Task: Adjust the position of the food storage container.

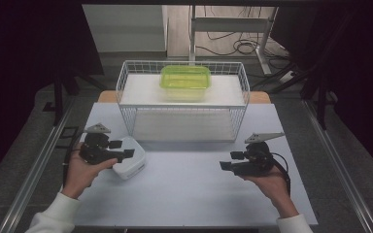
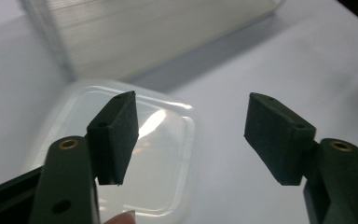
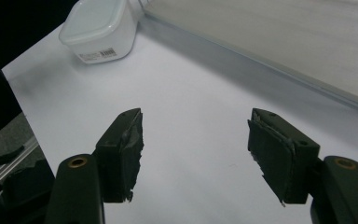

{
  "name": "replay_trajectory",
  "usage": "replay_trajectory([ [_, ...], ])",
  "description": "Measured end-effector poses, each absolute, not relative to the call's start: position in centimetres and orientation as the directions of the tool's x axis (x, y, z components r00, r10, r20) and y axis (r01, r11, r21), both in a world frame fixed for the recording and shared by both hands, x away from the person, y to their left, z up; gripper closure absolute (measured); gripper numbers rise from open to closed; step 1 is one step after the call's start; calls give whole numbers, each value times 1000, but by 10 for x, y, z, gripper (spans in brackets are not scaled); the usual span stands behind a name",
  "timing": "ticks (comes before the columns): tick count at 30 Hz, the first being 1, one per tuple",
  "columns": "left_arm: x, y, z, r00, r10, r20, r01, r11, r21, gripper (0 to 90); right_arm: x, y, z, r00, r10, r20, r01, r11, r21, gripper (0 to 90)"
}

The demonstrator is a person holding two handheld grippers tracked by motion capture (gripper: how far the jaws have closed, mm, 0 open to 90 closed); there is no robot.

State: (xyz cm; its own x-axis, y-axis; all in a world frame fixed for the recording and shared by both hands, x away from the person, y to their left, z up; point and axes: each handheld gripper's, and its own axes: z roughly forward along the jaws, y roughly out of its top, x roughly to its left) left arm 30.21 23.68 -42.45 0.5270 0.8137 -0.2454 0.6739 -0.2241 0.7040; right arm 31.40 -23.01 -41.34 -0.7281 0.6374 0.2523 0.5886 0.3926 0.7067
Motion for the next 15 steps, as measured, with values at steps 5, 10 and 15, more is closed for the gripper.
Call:
replay_trajectory([
  [5, 323, 258, -430, 472, 851, -230, 706, -209, 676, 403, 313, -228, -411, -731, 630, 261, 587, 386, 712, 350],
  [10, 348, 278, -438, 436, 871, -225, 739, -204, 642, 517, 313, -227, -413, -728, 632, 265, 592, 387, 707, 349],
  [15, 363, 287, -447, 431, 883, -187, 766, -249, 593, 758, 314, -229, -415, -720, 640, 268, 600, 380, 703, 349],
])
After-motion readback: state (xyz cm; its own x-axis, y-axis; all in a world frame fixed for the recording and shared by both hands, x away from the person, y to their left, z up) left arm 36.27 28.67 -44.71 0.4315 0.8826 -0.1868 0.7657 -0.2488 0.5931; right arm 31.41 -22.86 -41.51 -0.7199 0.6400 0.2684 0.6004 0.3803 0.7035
